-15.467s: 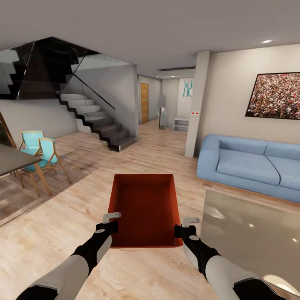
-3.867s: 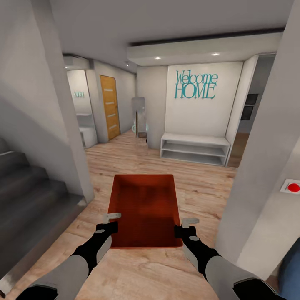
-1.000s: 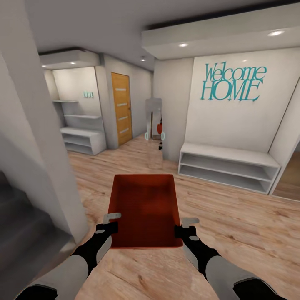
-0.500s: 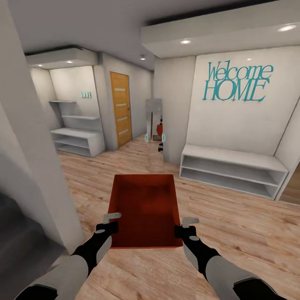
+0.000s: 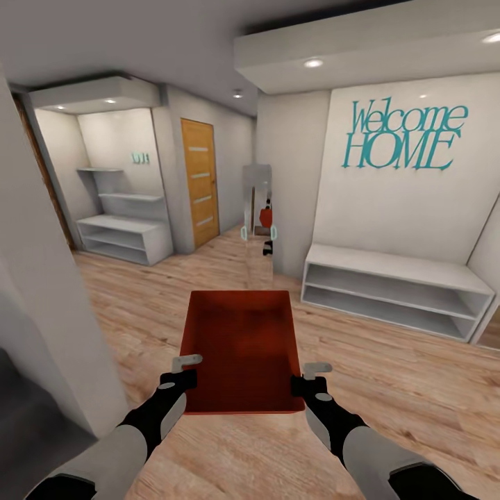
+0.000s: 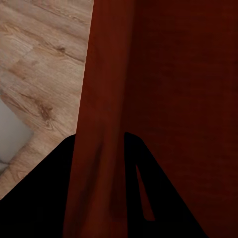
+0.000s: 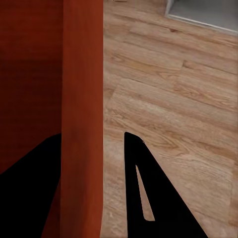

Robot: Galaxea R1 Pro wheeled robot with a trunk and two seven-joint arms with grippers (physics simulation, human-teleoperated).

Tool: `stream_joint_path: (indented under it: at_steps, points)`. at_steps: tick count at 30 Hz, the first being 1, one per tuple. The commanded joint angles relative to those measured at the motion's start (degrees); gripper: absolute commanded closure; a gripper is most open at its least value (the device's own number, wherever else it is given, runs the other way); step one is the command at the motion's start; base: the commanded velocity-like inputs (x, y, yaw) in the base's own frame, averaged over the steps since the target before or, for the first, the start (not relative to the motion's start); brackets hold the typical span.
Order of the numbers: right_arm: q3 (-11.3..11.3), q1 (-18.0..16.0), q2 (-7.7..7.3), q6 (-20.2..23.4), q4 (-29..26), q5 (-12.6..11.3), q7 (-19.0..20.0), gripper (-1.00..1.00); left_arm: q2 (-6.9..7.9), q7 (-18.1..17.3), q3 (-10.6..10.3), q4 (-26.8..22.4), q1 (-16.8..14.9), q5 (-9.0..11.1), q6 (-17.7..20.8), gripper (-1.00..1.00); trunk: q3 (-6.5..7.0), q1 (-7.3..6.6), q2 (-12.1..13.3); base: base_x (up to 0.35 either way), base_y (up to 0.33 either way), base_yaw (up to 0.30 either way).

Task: Move the two storage containers from the living room to the garage. In the garage, place one container on the floor and stack the other container on top of it (either order is fine).

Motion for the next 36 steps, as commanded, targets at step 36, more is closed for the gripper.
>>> stream_joint_path:
  at_steps: [36]
  points:
    - [0.3,-0.04,-0.01,-0.05,-0.04,-0.65,-0.21,1.0,2.76,1.19,3.19,-0.2,-0.07,-0.46,0.39,1.0,-0.11,0.07,-0.12,0.323,0.0,0.0]
